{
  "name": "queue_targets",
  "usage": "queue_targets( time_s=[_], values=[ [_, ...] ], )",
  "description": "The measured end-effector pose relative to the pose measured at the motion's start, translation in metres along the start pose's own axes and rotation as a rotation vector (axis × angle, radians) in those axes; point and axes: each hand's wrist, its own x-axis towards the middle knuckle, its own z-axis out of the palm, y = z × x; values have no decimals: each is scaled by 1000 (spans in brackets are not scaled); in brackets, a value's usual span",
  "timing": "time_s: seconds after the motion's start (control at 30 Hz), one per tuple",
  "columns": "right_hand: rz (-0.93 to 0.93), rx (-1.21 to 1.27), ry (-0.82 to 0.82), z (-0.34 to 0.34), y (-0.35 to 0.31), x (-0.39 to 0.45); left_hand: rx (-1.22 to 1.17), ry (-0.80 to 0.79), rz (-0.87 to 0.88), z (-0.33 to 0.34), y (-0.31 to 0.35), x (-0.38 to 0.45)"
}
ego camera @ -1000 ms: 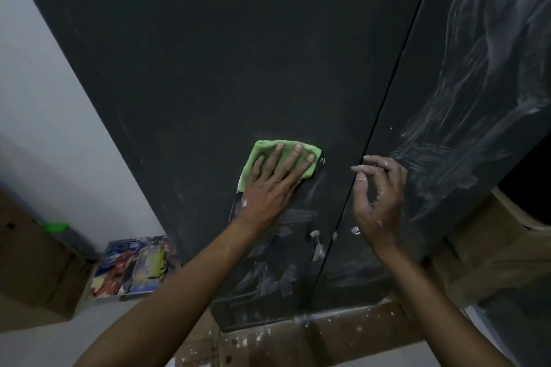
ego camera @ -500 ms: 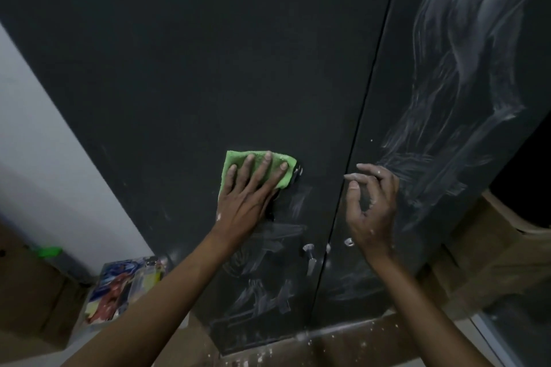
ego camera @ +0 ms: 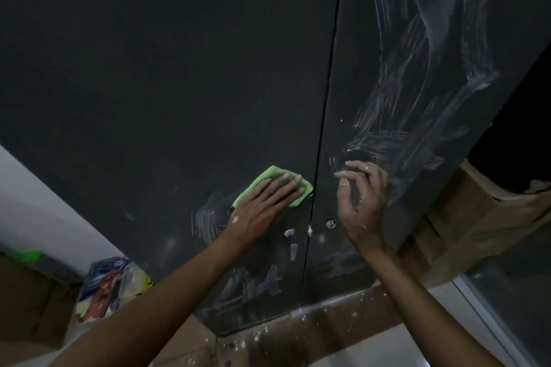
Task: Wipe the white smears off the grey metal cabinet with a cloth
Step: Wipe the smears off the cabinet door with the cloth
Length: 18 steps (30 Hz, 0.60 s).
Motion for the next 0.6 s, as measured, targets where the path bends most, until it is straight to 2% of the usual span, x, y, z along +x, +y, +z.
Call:
queue_targets(
  time_s=[0.13,0.27,0.4,0.6],
  values=[
    [9,19,-23,1,4,1,-24,-20,-101,-5,-25,-31],
    [12,58,-16,7,-1,5,33,141,-285,-28,-32,-12],
    [-2,83,11,11,-2,14,56,311,-377,-64,-34,48],
    [93,137,31,16,-5,13,75,383,-415,-68,-21,77]
  ],
)
